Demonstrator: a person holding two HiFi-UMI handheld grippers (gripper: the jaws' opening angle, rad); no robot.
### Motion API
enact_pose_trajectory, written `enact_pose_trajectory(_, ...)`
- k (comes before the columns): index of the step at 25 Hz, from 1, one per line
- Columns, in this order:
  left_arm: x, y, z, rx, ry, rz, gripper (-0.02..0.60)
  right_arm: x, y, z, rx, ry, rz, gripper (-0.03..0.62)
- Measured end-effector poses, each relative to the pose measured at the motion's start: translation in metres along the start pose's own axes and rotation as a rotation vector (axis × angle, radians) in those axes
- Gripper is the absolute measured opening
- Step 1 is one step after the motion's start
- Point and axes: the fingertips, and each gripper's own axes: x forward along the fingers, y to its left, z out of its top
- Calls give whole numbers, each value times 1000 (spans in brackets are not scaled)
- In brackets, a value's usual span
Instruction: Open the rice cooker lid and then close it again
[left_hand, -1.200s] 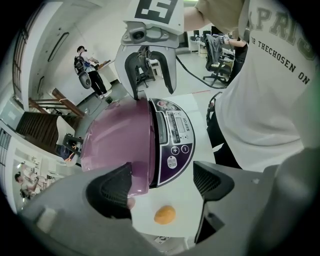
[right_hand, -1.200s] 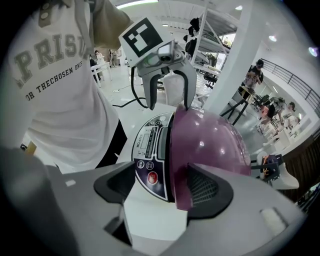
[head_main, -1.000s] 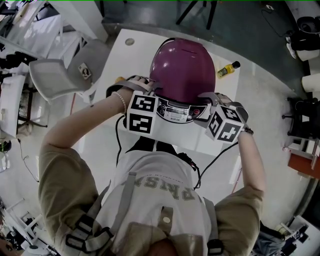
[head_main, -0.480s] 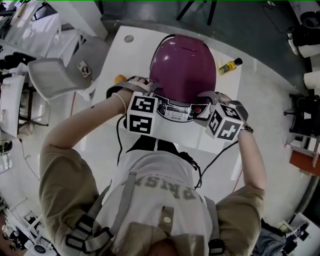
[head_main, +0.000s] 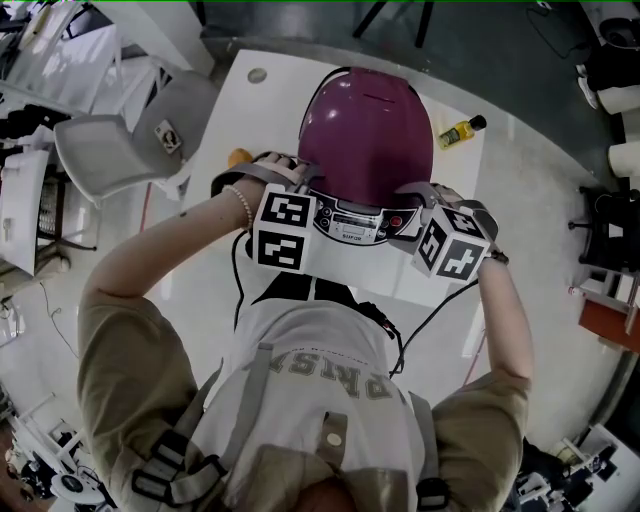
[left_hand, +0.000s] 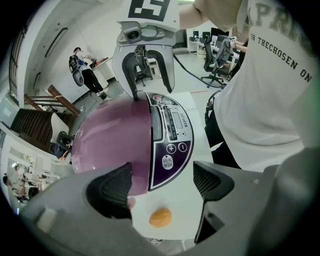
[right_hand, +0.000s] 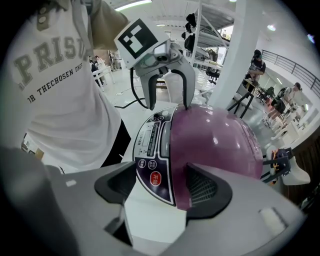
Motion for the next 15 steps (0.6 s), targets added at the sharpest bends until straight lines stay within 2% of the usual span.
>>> enact_pose_trajectory(15,4,-2,-2,18,17,-39,397,1,-2,-1,12,-2,53,287)
